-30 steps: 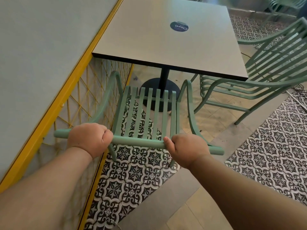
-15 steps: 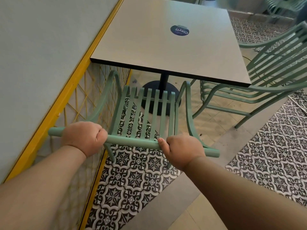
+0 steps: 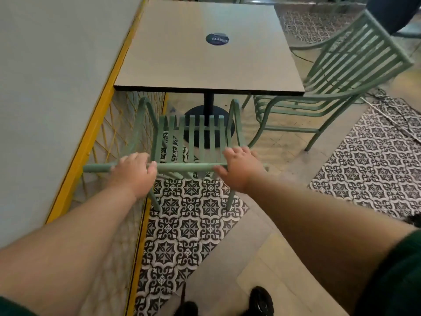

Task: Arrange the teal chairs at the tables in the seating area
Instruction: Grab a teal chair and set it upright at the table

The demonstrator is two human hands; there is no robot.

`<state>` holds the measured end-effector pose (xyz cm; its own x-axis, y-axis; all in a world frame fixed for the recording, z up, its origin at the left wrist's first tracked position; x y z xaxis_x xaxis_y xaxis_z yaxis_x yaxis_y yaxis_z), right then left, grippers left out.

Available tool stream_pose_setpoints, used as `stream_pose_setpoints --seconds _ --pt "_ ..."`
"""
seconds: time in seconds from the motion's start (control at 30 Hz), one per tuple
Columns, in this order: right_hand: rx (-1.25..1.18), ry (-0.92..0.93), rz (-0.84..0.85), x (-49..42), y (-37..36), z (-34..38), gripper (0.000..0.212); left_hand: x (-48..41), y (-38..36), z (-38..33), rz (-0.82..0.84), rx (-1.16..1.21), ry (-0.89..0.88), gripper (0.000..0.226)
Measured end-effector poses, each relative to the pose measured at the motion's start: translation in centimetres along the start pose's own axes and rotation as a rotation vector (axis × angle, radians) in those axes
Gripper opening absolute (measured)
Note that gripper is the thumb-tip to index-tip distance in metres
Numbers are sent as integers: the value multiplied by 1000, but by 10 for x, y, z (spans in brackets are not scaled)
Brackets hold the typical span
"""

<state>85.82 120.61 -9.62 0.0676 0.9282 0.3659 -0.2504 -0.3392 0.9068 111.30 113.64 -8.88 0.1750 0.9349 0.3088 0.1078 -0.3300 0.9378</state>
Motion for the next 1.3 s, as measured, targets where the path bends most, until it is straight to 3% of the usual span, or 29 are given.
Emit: stream_pose_setpoints --seconds 0.17,0.37,0.63,0.8,1.0,1.3 --pt "-137 -137 -192 123 32 -41 69 72 29 -74 -52 120 -358 41" --pt "-140 -387 -242 226 34 -128 73 98 32 -173 -34 44 -563 45" --pt "-182 -530 -335 301 51 -246 76 112 31 -316 -39 -64 -757 47" --pt "-197 -582 -394 322 69 -329 61 114 22 -410 -46 -66 -846 47" --pt "-213 -599 -365 303 82 -392 60 90 4 -492 -8 -100 -932 51" --pt "-227 -638 -330 208 124 -488 60 -31 6 -621 46 -124 -1002 52"
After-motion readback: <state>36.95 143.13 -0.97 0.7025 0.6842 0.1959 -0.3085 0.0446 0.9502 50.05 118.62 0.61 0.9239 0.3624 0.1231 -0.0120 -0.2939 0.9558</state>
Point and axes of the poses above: each hand's wrist, its own x-axis away from the middle knuckle, its own y-axis out of the back of the hand, z = x × y, the point moved 8 cm from there along -x, towards the middle knuckle, and after that the axes turned 5 degrees about z, right-handed, at the moved point
